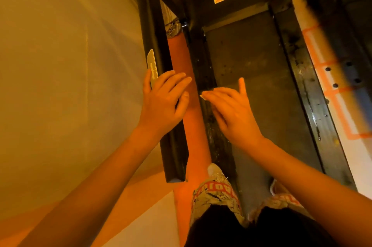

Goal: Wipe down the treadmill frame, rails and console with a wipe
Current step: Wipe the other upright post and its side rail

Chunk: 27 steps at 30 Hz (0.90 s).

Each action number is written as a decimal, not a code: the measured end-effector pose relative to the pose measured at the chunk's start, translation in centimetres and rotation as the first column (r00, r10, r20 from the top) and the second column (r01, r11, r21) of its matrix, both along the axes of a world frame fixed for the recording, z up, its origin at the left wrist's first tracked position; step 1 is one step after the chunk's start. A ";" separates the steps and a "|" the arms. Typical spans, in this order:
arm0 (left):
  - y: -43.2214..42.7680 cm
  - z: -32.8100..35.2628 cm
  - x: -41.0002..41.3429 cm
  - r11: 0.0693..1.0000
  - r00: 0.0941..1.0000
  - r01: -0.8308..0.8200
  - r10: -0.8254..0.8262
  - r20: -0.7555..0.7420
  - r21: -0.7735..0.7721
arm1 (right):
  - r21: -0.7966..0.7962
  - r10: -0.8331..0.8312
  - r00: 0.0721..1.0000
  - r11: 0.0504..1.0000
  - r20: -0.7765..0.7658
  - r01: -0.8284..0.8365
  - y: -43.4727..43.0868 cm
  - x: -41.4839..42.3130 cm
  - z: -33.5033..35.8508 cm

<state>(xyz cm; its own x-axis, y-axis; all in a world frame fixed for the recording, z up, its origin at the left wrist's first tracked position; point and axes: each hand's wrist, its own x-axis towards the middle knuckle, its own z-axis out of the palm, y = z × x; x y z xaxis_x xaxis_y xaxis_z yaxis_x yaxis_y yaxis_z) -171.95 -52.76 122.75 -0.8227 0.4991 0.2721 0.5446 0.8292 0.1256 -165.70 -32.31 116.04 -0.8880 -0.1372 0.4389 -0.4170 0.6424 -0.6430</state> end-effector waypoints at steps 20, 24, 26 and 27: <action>7.3 4.1 16.0 0.761 0.762 -0.643 0.647 -0.036 0.084 | 0.140 0.518 0.855 0.846 0.011 -0.515 6.4 -1.5 7.7; 6.2 4.0 17.0 0.665 0.666 -0.734 0.745 -0.045 0.139 | 0.181 0.605 0.796 0.781 0.023 -0.598 4.2 -2.5 8.1; 5.6 3.9 17.4 0.622 0.623 -0.760 0.780 -0.061 0.187 | 0.199 0.651 0.758 0.738 0.044 -0.645 3.3 -2.8 7.9; 5.4 3.9 17.6 0.607 0.608 -0.768 0.791 -0.067 0.204 | 0.216 0.670 0.740 0.716 0.057 -0.664 3.0 -3.0 7.8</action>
<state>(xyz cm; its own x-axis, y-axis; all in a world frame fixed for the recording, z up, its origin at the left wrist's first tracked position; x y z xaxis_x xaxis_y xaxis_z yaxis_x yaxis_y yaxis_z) -154.33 -47.36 126.64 -0.8282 -0.3677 0.4229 -0.2802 0.9253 0.2557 -168.69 -29.29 123.88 -0.5210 -0.7798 0.3473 -0.8019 0.3077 -0.5121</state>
